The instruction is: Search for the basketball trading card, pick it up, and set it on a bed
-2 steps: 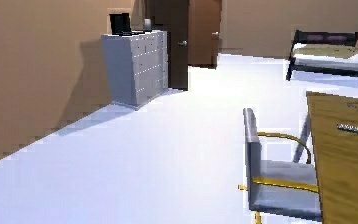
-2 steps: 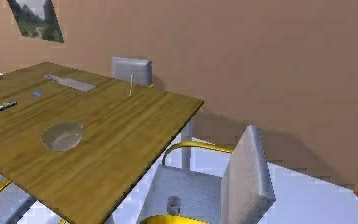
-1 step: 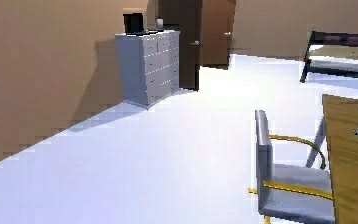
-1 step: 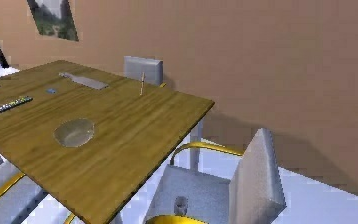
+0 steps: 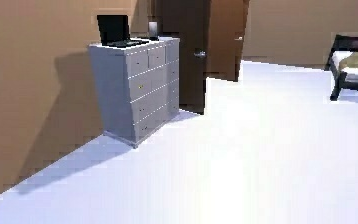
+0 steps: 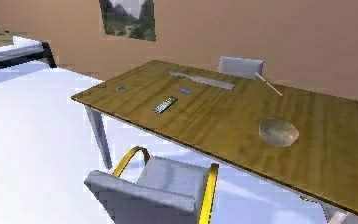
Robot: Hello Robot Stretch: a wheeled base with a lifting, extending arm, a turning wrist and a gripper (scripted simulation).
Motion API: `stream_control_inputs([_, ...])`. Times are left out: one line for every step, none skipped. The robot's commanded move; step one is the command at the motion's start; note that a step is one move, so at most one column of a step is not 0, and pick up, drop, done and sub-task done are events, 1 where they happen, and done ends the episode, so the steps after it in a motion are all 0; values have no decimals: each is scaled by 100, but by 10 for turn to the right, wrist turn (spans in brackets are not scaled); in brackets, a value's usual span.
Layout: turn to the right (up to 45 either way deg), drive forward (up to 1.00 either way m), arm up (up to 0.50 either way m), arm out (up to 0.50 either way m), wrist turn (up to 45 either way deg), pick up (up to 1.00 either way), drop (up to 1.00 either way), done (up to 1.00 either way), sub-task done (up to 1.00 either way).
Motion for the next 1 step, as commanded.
stream_control_inputs([-30,0,0,0,0,0,0,0,0])
